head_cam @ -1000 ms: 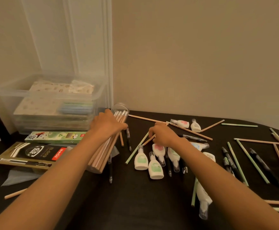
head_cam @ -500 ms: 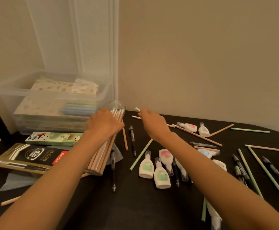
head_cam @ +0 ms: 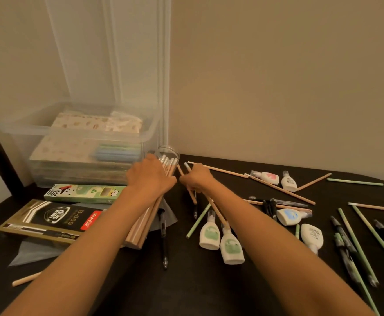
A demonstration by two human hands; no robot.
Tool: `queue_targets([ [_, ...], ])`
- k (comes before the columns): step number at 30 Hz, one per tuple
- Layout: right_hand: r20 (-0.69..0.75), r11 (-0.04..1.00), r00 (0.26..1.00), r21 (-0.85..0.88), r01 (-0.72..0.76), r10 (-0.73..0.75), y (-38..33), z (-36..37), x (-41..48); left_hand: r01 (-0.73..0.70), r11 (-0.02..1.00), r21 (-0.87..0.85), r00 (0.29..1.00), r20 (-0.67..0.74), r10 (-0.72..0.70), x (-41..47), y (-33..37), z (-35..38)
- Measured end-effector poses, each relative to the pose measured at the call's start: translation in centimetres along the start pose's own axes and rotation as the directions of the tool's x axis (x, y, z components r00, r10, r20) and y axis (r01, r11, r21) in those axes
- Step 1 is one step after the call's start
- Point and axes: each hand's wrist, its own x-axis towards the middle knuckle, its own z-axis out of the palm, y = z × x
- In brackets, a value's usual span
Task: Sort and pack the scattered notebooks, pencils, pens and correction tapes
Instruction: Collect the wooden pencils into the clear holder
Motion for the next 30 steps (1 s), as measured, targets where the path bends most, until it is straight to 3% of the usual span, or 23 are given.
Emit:
queue_targets([
  [3, -0.077, 0.918, 0.988, 0.384, -0.098, 0.137, 0.1, -2.6, -0.6, -0.009, 1.0, -0.023, 1.0, 0.026, 0.01, -0.1, -0.3, 0.0],
  [5, -0.016, 0.71, 0.984, 0.695, -0.117, 0.177, 0.6, -5.1, -1.7, -0.042, 0.999, -0.025, 0.997, 0.068, 0.044, -0.7, 0.1, -0.2],
  [7, 0.04, 0.513, 0.985, 0.85, -0.122, 0.168, 0.9, -6.8, -2.4, -0.074, 0.997, -0.033, 0.987, 0.139, 0.077, -0.8, 0.5, -0.1],
  [10, 0.093, 0.291, 0.989, 0.949, -0.123, 0.114, 2.4, -8.9, -4.4, -0.184, 0.982, -0.048, 0.958, 0.215, 0.19, -1.9, 2.0, -0.6],
  [14, 0.015, -0.116, 0.987, 0.993, 0.004, 0.158, 5.6, -11.7, -6.9, -0.286, 0.957, -0.043, 0.922, 0.26, 0.288, -3.9, 3.4, -1.0],
  [16, -0.022, -0.225, 0.968, 0.971, 0.079, 0.249, 7.3, -12.9, -7.9, -0.301, 0.952, -0.056, 0.912, 0.274, 0.305, -4.8, 3.8, -1.3],
  [21, -0.094, -0.361, 0.91, 0.897, 0.253, 0.405, 9.7, -14.3, -10.8, -0.336, 0.937, -0.092, 0.891, 0.29, 0.348, -7.2, 5.2, -1.7],
  [24, -0.126, -0.351, 0.918, 0.898, 0.267, 0.375, 8.9, -13.8, -12.9, -0.351, 0.93, -0.107, 0.89, 0.271, 0.367, -8.4, 6.0, -1.9],
  [27, -0.128, -0.22, 0.963, 0.958, 0.181, 0.235, 7.1, -11.8, -14.8, -0.337, 0.931, -0.139, 0.901, 0.238, 0.361, -9.2, 6.7, -2.0],
  [28, -0.118, -0.117, 0.98, 0.984, 0.137, 0.16, 6.6, -11.1, -15.8, -0.335, 0.93, -0.152, 0.908, 0.212, 0.362, -9.6, 6.9, -2.0],
  [30, -0.071, 0.266, 0.996, 0.962, 0.056, 0.047, 5.9, -10.2, -17.1, -0.33, 0.93, -0.161, 0.92, 0.165, 0.355, -10.2, 7.1, -2.1],
])
